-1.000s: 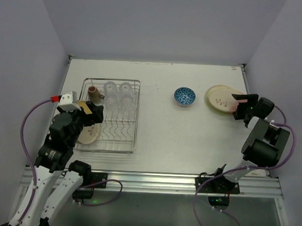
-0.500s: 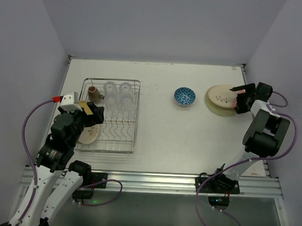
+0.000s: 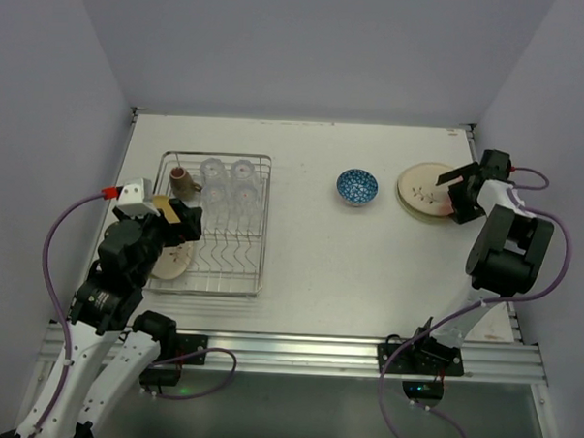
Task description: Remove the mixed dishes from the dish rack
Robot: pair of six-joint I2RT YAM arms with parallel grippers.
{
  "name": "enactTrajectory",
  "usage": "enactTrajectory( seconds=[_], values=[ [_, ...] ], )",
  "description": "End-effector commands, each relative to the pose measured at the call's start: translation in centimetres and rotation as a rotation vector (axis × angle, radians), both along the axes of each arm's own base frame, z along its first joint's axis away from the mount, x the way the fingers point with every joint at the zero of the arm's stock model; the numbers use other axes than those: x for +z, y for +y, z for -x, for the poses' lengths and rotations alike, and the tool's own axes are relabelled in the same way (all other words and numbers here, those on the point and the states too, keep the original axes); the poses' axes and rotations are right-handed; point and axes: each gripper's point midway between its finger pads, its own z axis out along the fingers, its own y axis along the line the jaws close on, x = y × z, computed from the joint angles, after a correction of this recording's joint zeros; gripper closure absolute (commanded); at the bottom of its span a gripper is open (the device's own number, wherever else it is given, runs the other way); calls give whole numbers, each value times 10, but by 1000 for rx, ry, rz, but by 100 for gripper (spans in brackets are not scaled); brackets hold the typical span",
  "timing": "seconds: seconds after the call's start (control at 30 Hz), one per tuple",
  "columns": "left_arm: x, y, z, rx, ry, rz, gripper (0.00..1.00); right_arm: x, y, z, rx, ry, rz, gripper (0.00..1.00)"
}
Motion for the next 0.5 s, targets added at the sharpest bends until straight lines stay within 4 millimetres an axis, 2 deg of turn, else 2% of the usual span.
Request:
enactTrajectory(
  seconds=[0.0,0.3,0.47],
  values=[
    [6,2,-1,2,-37,-23,0,33,-5,-17,48,-41,132,1],
    [8,3,0,5,-43,-24,0,14,5,-8,99,37,162,1],
    [8,3,0,8,-36,-27,0,18,3,-2,109,69,217,1]
  ],
)
